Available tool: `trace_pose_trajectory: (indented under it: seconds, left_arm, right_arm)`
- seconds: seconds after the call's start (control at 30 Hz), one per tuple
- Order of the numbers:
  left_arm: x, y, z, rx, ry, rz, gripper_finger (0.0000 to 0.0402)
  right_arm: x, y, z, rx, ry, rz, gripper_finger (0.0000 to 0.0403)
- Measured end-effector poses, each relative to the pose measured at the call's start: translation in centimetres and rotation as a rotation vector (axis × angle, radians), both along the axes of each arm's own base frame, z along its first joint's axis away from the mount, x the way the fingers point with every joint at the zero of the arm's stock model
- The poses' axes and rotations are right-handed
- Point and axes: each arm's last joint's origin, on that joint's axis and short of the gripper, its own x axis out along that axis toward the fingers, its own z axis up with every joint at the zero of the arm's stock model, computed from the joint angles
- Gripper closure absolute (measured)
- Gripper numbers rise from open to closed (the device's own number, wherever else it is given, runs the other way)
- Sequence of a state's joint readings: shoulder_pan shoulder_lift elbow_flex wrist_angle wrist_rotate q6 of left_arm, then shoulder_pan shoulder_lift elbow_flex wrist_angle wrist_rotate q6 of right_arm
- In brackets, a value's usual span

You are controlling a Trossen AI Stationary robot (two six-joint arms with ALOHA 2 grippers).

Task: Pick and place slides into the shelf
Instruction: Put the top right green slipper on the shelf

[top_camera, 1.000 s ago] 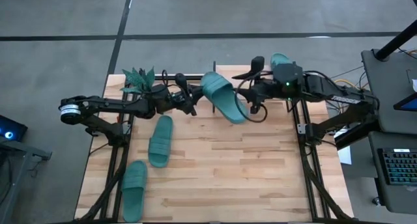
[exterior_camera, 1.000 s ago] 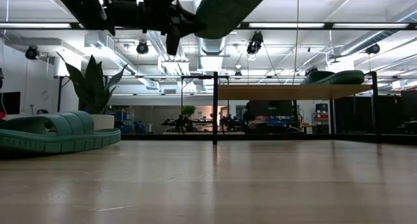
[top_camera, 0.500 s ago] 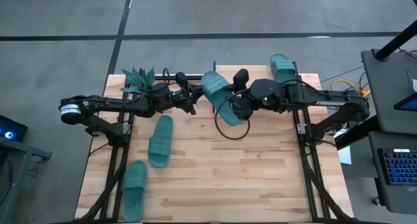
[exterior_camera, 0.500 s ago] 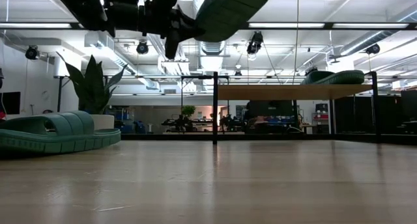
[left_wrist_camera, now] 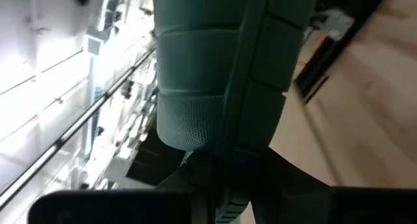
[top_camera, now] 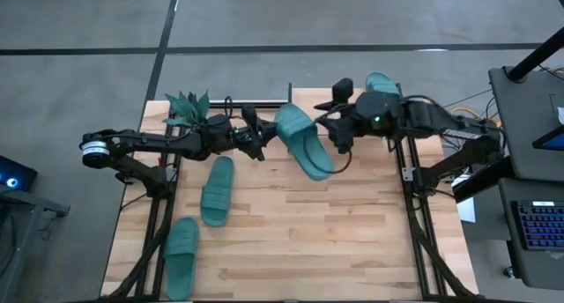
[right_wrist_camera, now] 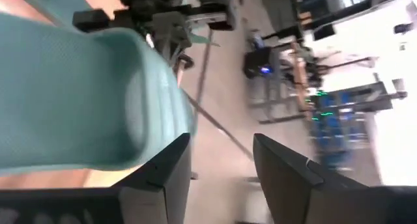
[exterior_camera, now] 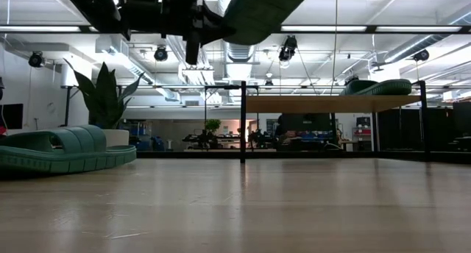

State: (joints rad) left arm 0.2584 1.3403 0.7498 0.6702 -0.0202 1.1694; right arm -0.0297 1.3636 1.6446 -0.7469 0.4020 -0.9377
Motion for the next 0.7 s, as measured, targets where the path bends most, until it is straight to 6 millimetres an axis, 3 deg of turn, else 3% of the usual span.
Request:
trace_pose_trajectory:
  seconds: [0.13,0.23,0.4,0.7]
  left_arm:
    - [0.0,0.0,-0.1,0.010,0.010,-0.012,0.0366]
    - [0.1,0.0,0.2,0.016,0.004,-0.025,0.0366]
    - [0.4,0.1,0.6,0.021,-0.010,-0.027,0.0366]
    - [1.9,0.5,0.3,0.011,0.025,-0.015,0.0366]
  right_arm:
    - [-1.1,-0.5,1.5,0.152,0.014,0.019,0.0254]
    - [-0.9,-0.9,1.2,0.209,0.077,0.001,0.0254]
    - [0.7,-0.9,-0.1,0.151,0.176,0.026,0.0242]
    - [3.6,-1.2,-0.2,0.188,0.271,-0.003,0.0234]
